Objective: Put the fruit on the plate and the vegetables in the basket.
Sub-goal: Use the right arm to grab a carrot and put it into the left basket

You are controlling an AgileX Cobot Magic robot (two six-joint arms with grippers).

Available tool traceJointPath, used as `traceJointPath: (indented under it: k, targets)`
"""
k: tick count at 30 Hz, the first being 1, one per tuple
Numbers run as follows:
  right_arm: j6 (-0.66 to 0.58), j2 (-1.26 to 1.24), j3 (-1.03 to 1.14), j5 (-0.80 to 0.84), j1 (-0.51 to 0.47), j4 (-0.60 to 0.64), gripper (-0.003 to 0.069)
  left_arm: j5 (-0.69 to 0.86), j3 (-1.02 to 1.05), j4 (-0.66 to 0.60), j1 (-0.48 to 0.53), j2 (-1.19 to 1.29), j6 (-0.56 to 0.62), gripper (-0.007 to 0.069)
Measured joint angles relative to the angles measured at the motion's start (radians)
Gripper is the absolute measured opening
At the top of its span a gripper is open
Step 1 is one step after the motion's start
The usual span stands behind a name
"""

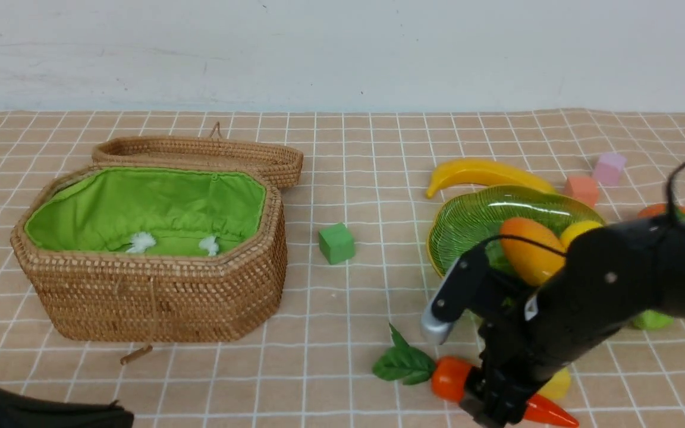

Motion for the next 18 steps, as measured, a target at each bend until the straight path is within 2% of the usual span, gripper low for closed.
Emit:
traceJointPath:
  k: [7,12,17,18]
  targets:
    - [-0.023,0.065,-0.025,-0.024,0.007,-0.012,0.035,0.0,0.001,0.003,0.0,-0.068,0.0,-0.0013]
    - [0.012,0.017,-0.141,0.135,0.077,0.05,0.0353,-0.001,0.001,0.011,0.0,-0.07,0.0,-0.0013]
    - [-0.01,-0.005,-0.437,0.135,0.203,0.12,0.0353,-0.035,0.001,0.034,0.0,-0.069,0.0,-0.0013]
    - [-0.034,0.034,-0.576,0.119,0.238,0.138,0.0353,-0.058,0.001,0.042,0.0,-0.069,0.0,-0.0013]
